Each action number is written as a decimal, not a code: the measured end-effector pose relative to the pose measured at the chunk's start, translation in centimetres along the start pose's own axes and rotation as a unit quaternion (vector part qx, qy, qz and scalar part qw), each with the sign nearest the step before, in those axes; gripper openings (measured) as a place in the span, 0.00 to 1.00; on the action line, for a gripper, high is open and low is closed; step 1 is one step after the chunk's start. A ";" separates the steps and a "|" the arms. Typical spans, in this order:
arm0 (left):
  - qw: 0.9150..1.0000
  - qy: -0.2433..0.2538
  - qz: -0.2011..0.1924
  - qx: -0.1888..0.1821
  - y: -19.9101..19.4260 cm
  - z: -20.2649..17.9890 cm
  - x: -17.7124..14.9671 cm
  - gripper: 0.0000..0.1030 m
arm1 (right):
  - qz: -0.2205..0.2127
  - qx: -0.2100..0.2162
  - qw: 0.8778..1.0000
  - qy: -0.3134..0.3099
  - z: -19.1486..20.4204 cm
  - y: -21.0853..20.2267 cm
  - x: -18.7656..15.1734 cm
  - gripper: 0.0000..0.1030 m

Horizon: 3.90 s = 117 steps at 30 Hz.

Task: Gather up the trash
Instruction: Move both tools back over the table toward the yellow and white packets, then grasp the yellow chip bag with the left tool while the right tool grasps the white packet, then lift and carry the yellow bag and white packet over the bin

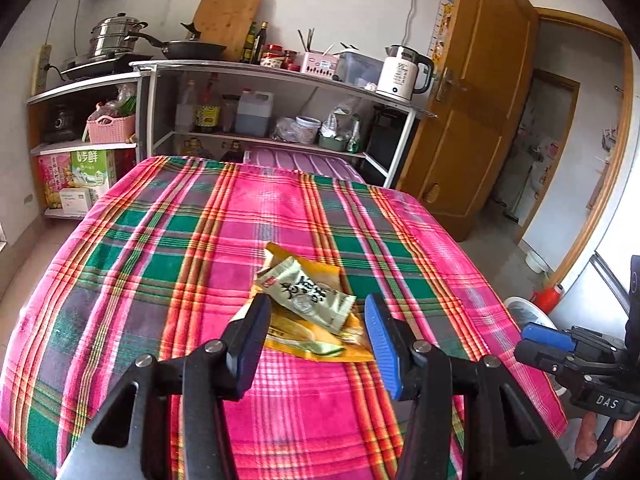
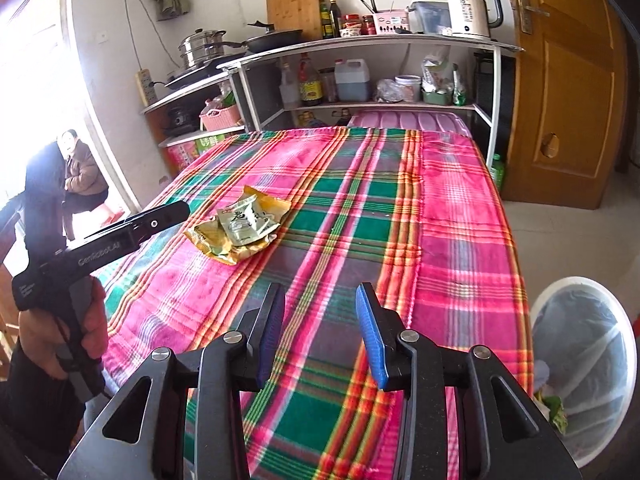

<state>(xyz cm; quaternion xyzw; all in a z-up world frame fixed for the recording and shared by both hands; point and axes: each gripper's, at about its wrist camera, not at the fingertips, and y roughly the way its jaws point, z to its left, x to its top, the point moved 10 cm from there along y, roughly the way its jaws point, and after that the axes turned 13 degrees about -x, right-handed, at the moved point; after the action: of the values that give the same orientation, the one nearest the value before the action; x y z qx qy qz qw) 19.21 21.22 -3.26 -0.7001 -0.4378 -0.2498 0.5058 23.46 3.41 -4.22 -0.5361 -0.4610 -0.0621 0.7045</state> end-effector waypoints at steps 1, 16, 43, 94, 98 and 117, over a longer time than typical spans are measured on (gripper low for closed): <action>1.000 -0.005 0.002 0.006 0.2 0.7 0.0 0.50 | 0.000 0.001 1.000 -0.002 0.1 0.2 0.0 0.37; 0.994 -0.070 0.077 0.019 5.1 5.3 -1.8 0.50 | 0.021 0.001 1.000 -0.007 0.6 3.3 0.5 0.38; 0.985 0.043 0.121 -0.118 3.6 -3.8 -4.4 0.08 | 0.023 -0.004 1.000 0.006 -0.5 4.1 0.5 0.40; 0.990 0.015 0.115 -0.083 3.8 -1.9 -4.5 0.08 | 0.055 -0.072 0.996 -0.009 -2.4 5.7 -2.1 0.01; 0.990 0.016 0.112 -0.087 3.5 -2.7 -4.5 0.08 | 0.043 -0.065 0.997 0.003 -2.8 4.1 -2.2 0.01; 0.984 0.059 0.099 -0.135 3.0 -11.2 -3.3 0.07 | -0.016 -0.084 0.994 0.069 -8.5 -3.0 -1.7 0.00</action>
<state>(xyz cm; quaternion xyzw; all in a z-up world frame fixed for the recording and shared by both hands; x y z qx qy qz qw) 21.22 9.34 -3.27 -0.7856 -0.2979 -0.2961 0.4542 25.64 -5.42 -3.34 -0.5809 -0.4128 -0.1484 0.6857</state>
